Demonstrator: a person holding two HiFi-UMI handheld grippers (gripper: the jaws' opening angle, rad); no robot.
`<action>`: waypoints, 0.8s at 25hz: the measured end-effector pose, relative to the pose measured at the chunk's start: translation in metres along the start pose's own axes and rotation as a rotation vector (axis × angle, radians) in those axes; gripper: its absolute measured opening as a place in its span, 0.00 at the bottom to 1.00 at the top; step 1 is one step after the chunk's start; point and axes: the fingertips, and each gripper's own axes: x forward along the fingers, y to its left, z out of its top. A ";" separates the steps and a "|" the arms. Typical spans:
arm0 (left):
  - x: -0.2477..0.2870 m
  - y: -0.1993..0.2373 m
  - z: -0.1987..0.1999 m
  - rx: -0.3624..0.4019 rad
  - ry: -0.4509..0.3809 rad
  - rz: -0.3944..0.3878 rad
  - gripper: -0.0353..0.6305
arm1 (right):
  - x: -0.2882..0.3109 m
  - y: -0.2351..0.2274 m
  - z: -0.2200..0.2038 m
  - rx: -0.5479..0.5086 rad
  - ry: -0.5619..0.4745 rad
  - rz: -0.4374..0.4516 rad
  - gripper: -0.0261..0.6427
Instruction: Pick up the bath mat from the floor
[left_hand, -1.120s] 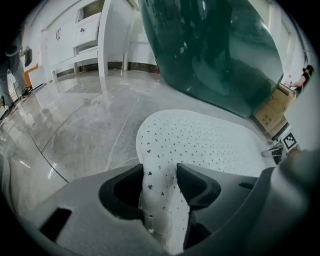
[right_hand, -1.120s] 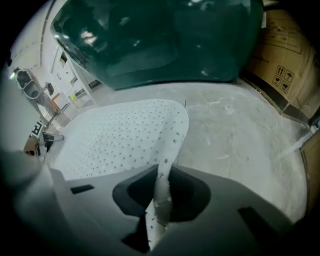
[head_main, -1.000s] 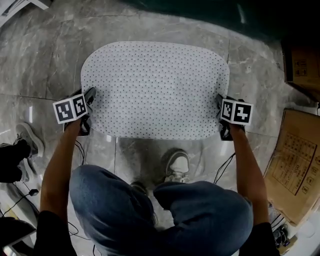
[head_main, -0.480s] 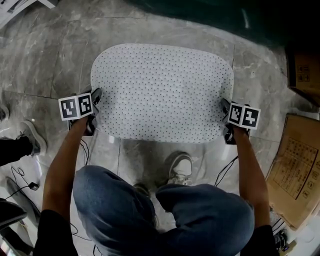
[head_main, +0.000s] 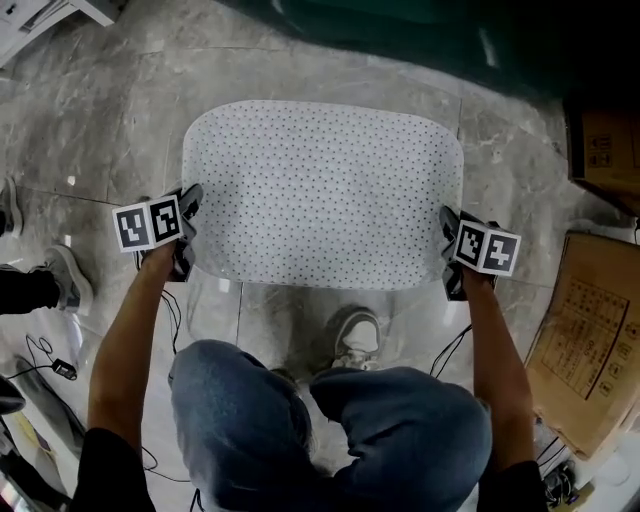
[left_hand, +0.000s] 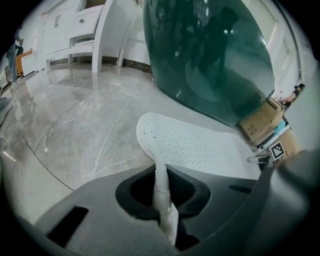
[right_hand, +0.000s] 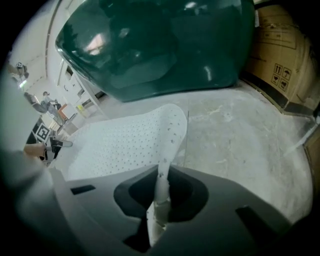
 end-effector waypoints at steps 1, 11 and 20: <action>-0.005 -0.005 0.003 0.005 -0.001 -0.003 0.10 | -0.005 0.003 0.002 0.000 0.000 0.005 0.08; -0.064 -0.063 0.041 0.013 -0.017 -0.052 0.10 | -0.067 0.042 0.035 -0.001 -0.014 0.061 0.08; -0.134 -0.106 0.088 0.020 -0.025 -0.059 0.10 | -0.145 0.065 0.081 0.011 -0.050 0.069 0.07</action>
